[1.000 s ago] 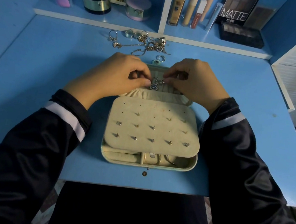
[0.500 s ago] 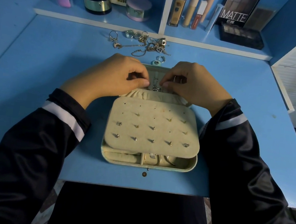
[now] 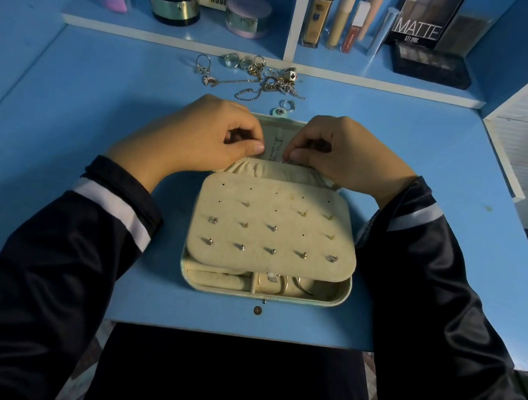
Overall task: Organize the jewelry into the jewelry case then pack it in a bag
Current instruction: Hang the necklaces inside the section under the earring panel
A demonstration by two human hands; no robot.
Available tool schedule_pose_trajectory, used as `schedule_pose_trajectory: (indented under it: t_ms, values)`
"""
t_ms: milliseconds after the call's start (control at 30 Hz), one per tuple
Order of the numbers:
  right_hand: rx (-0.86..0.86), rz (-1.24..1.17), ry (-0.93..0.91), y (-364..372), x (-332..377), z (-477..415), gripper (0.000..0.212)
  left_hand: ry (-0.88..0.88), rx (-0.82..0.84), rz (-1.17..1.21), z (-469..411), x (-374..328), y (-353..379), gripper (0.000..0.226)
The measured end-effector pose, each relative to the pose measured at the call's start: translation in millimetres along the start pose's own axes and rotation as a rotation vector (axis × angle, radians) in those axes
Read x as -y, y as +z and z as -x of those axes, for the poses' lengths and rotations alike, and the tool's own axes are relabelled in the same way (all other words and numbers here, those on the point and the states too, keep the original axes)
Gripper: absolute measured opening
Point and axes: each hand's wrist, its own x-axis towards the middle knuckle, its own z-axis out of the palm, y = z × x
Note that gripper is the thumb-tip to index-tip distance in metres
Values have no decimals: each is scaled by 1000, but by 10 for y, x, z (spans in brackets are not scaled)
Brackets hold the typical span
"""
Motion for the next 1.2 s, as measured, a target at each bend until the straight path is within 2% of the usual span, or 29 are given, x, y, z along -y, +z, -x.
schedule_pose_trajectory:
  t_ms: [267,467,1200]
  values:
    - [56,24,-44,7,-1,2,9,-3,83,65,-17,6,57,9]
    - [14,5,-51,28,23,0,12,4,67,63,-12,9,48,9]
    - [68,9,-37,12,9,-2,9,10,107,100,-25,-12,45,3]
